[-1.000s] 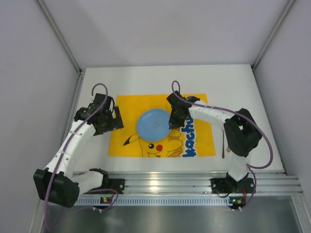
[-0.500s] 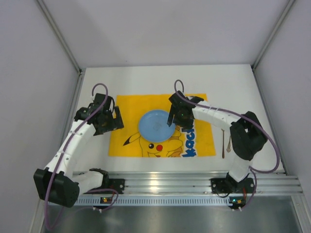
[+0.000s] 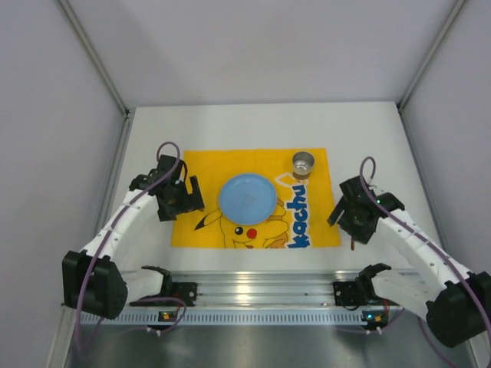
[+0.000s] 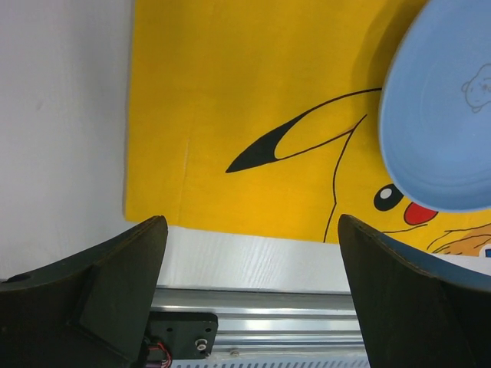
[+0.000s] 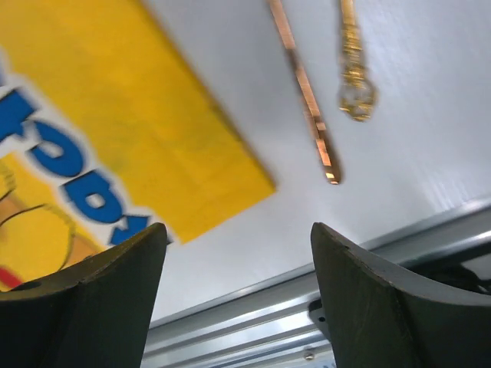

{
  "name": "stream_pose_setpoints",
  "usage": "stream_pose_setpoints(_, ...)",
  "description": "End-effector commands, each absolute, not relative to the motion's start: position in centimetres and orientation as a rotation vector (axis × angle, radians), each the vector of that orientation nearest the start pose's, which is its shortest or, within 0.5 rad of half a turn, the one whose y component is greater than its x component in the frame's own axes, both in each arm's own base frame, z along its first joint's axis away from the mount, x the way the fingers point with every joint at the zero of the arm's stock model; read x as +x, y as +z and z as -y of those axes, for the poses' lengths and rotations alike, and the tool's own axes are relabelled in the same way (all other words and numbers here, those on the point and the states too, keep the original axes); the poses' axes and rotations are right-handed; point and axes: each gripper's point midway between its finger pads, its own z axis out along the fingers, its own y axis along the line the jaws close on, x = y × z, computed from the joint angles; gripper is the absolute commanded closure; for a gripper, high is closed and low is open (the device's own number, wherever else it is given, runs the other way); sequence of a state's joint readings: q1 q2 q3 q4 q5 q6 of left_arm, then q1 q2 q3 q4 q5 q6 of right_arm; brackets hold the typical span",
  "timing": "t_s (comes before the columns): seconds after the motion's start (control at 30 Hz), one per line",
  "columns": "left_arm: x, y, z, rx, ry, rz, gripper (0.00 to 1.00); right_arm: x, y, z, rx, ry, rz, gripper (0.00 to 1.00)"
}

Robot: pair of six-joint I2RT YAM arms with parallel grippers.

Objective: Set the dinner table for one person

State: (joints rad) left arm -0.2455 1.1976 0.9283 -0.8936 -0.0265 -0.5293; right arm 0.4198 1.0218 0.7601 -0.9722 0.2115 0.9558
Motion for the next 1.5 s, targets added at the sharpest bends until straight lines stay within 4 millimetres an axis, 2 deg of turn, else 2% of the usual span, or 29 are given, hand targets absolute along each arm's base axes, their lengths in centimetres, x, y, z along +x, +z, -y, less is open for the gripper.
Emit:
stream_pose_setpoints(0.0,24.9,11.1,9.3,-0.365,-0.300,-2.670,0.02,15.8,6.9,-4.6,0.958,0.007,-2.635,0.25)
stream_pose_setpoints(0.07,25.3,10.9,9.5,-0.352,-0.302,-2.679,0.02,16.1,6.5,-2.6,1.023,-0.062,-2.612,0.27)
stream_pose_setpoints(0.17,25.7,11.0,9.7,-0.335,-0.303,-2.681,0.03,17.3,6.6,-0.6,1.033,-0.143,-2.605,0.38)
stream_pose_setpoints(0.33,25.7,11.4,9.6,-0.338,-0.298,-2.673,0.03,20.4,5.9,1.0,1.031,-0.201,-2.612,0.47)
stream_pose_setpoints(0.5,24.7,11.3,9.1,-0.353,-0.280,-2.674,0.03,22.7,5.2,0.4,1.008,-0.170,-2.657,0.50)
stream_pose_setpoints(0.63,24.1,11.1,8.7,-0.373,-0.262,-2.673,0.03,25.0,6.6,-0.7,0.975,-0.061,-2.638,0.51)
stream_pose_setpoints(0.73,23.9,10.9,8.7,-0.390,-0.263,-2.677,0.03,25.8,7.0,-0.7,0.949,-0.061,-2.640,0.52)
stream_pose_setpoints(0.83,24.1,10.8,8.8,-0.397,-0.261,-2.683,0.03,26.2,6.0,-0.5,0.936,-0.084,-2.669,0.54)
stream_pose_setpoints(0.87,24.2,10.8,8.8,-0.398,-0.260,-2.685,0.03,26.4,5.8,-0.5,0.933,-0.085,-2.674,0.57)
stream_pose_setpoints(0.93,24.4,10.9,8.9,-0.396,-0.257,-2.690,0.03,26.5,4.4,-0.6,0.932,-0.105,-2.714,0.60)
stream_pose_setpoints(1.03,24.7,11.0,8.9,-0.392,-0.257,-2.689,0.03,27.0,3.6,-0.4,0.934,-0.121,-2.723,0.61)
stream_pose_setpoints(1.07,25.0,11.1,8.5,-0.404,-0.220,-2.677,0.03,26.9,3.1,-0.3,0.930,-0.140,-2.743,0.62)
stream_pose_setpoints(1.23,25.3,11.1,8.5,-0.411,-0.215,-2.683,0.03,27.7,2.4,0.1,0.903,-0.183,-2.758,0.69)
stream_pose_setpoints(1.33,25.5,11.4,8.4,-0.414,-0.203,-2.677,0.03,27.6,1.8,0.5,0.887,-0.216,-2.774,0.76)
stream_pose_setpoints(1.47,25.4,11.4,8.2,-0.424,-0.185,-2.680,0.03,27.2,0.7,0.6,0.868,-0.234,-2.803,0.91)
